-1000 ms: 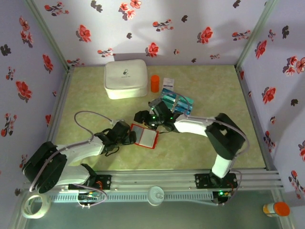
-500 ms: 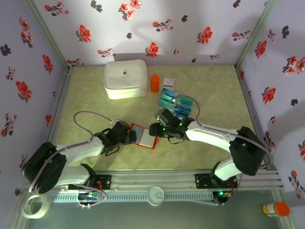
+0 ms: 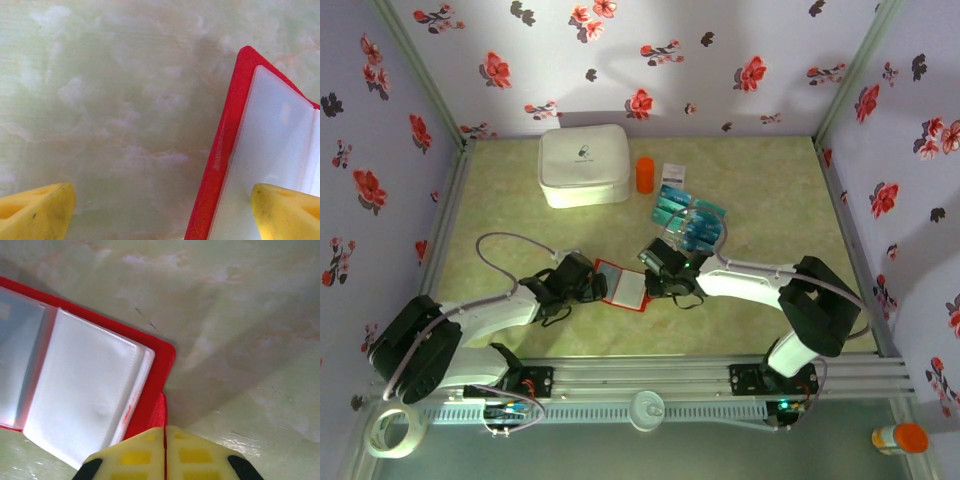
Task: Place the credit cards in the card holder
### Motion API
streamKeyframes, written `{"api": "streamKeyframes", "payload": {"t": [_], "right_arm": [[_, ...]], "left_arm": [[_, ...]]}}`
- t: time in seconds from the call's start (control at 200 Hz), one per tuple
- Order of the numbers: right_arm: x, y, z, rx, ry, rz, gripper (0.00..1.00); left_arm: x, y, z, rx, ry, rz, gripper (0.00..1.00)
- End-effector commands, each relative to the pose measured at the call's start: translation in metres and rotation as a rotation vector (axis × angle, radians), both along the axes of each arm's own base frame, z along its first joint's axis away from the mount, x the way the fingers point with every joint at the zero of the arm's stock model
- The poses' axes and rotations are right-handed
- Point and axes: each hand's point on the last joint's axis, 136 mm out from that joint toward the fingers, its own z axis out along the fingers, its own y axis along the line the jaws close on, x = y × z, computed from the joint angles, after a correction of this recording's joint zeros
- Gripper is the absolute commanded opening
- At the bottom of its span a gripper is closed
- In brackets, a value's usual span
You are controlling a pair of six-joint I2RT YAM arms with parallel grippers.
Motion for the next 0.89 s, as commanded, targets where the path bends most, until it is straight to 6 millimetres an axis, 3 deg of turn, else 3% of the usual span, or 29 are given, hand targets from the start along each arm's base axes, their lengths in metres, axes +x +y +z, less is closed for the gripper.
{"api": "streamKeyframes", "payload": {"t": [0.0,0.345,0.475,0.66,0.81,0.89], "right_arm": [[0.001,-0.019,-0.006,-0.054,-0.017,-0.014,0.00],[0.006,-0.039,-0.001,-0.013,-0.015,-0.065,0.00],[0.005,-0.036,0.004,0.013,-0.008,-0.059,0.27],[0.019,-0.038,0.045,0.069,-0.076,-0.067,0.42],[0.035,-0.054,0.077,0.064,-0.138,-0.090,0.44],[0.040,-0.051,0.089,0.100,-0.157,-0.077,0.42]], "left_arm": [[0.006,-0.003,0.005,0.001,-0.016,-0.003,0.91],[0.004,-0.012,-0.001,-0.001,0.000,-0.031,0.91],[0.003,-0.015,-0.005,0.006,0.010,-0.039,0.91],[0.003,-0.018,-0.006,0.010,0.014,-0.046,0.92],[0.003,-0.018,-0.006,0.014,0.014,-0.047,0.92],[0.004,-0.018,-0.006,0.015,0.012,-0.047,0.92]]}}
